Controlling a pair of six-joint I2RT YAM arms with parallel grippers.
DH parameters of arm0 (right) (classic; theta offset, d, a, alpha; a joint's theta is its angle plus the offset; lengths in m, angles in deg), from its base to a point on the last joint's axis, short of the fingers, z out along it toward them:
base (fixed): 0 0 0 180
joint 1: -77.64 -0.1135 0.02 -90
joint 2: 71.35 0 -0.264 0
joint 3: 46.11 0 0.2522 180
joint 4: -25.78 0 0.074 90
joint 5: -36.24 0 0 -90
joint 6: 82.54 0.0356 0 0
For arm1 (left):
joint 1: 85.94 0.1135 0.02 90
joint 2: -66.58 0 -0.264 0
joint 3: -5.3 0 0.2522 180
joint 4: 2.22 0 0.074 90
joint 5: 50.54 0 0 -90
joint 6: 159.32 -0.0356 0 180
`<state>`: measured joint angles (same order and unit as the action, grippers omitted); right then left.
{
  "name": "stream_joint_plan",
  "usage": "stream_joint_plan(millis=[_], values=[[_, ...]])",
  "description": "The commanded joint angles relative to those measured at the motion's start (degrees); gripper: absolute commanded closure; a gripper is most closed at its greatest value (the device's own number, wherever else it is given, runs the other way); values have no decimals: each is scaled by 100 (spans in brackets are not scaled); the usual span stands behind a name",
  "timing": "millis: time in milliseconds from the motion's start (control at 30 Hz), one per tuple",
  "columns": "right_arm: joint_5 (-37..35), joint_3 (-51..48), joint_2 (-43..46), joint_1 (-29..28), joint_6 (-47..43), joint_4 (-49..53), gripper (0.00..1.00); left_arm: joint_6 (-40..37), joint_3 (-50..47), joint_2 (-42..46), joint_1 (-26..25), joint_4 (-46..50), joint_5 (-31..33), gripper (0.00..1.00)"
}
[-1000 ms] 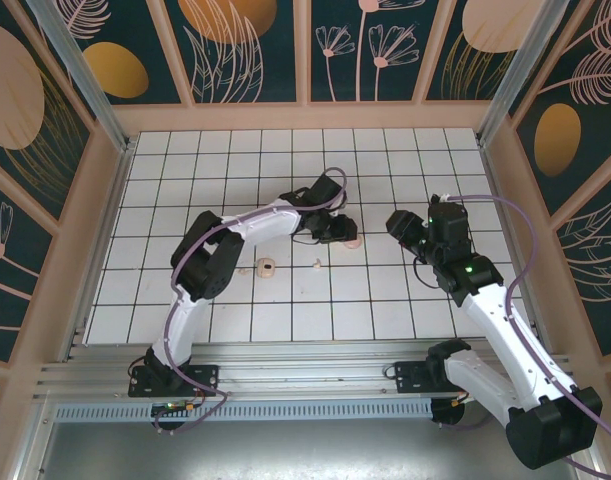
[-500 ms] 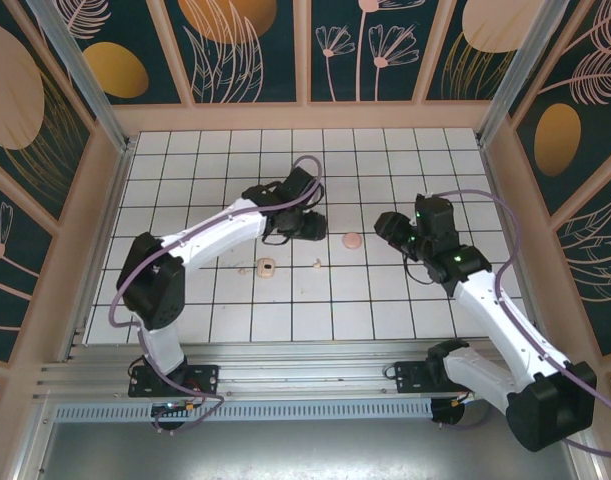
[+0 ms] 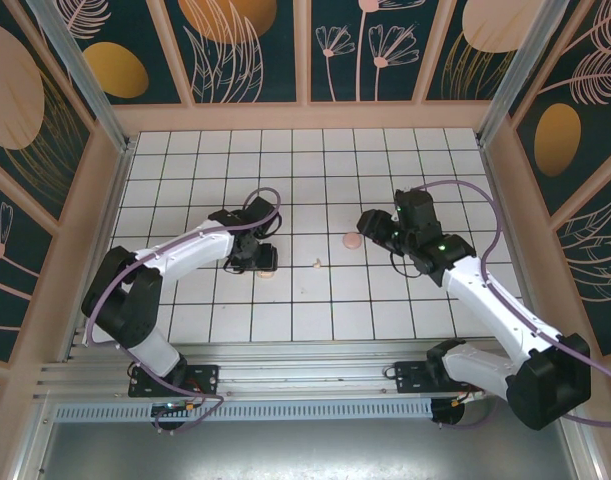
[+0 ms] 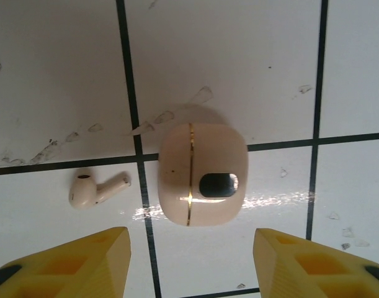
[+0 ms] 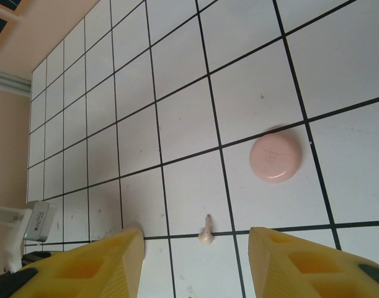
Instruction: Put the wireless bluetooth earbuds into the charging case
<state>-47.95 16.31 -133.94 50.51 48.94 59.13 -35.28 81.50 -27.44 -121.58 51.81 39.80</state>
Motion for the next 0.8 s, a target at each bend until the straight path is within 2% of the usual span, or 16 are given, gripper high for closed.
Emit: stream_joint_plan(millis=[0,267,767], values=[[-166,254,-35,-80,39,-12,51,-148,20,-132,74,-148,0,45],[-228,266,-35,-124,86,18,51,-293,181,-618,88,-308,-200,43],[-194,273,-104,-127,63,11,51,-508,348,-1125,83,-382,-200,44]])
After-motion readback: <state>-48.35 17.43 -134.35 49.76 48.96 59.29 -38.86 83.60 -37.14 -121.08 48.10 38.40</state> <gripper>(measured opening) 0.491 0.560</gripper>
